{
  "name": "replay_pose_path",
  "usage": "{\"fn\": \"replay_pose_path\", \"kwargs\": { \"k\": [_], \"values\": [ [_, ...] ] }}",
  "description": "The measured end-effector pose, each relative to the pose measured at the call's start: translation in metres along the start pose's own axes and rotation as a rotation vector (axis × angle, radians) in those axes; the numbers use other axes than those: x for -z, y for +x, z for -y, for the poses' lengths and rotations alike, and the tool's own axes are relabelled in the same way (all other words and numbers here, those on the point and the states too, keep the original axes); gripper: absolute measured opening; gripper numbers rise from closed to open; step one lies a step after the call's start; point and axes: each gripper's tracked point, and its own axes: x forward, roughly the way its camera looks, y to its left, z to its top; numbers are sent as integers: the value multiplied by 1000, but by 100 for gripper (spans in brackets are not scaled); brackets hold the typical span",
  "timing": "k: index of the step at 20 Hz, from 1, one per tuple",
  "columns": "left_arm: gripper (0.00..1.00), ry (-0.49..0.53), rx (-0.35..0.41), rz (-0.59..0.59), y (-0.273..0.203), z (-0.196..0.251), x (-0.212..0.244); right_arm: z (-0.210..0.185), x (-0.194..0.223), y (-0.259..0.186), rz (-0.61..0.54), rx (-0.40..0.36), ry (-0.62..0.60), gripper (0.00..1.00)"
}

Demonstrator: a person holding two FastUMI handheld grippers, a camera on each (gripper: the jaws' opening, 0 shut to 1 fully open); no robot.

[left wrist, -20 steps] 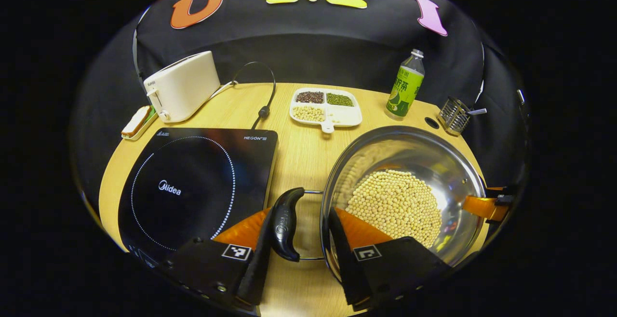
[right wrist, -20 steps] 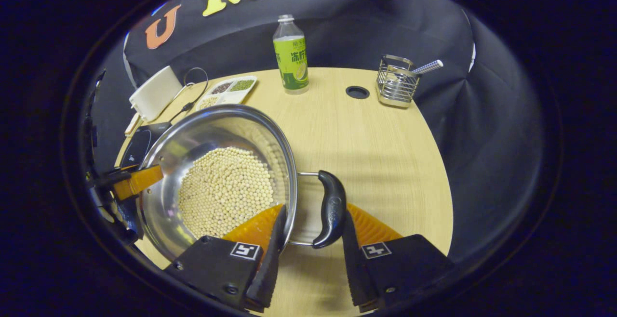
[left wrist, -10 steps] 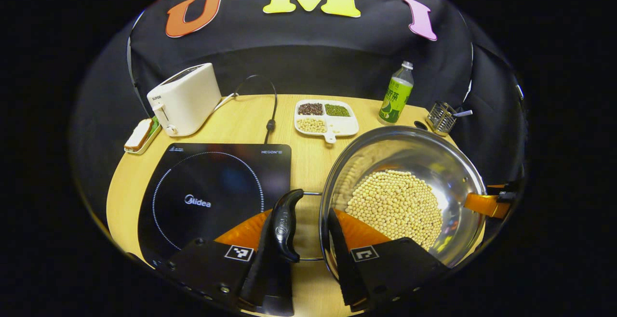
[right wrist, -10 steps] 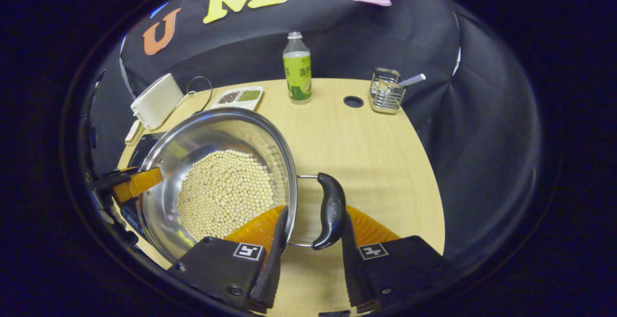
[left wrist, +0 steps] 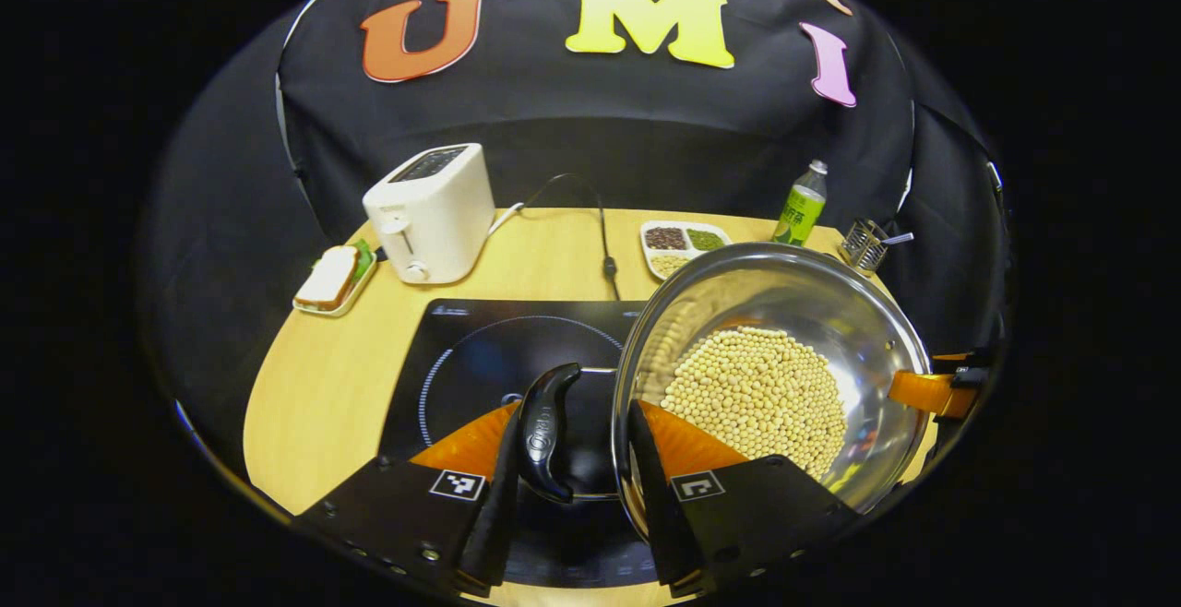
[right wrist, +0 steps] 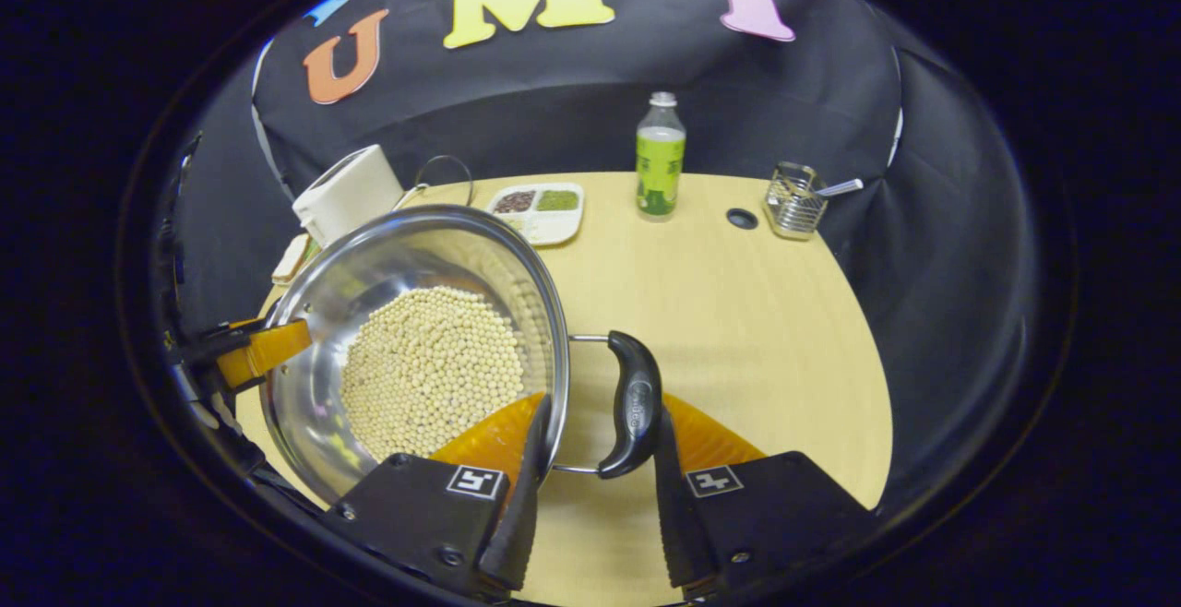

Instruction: First push the handle of the pot to place it horizontally, then grasp the pot with both hands and set it on the induction cooktop.

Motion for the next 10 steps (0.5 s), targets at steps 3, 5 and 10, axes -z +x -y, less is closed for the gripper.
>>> {"fn": "replay_pose_path", "kwargs": {
  "k": [3, 5, 10],
  "values": [
    [58, -11, -27, -11, -8, -37, 5, -39, 2, 5, -11, -22, -14, 58],
    [58, -17, -45, -14, -10, -62, 6, -63, 3, 10, -21, -36, -23, 56],
    [58, -31, -64, -34, -3, -105, 10, -107, 1, 27, -44, -46, -38, 58]
  ]
}}
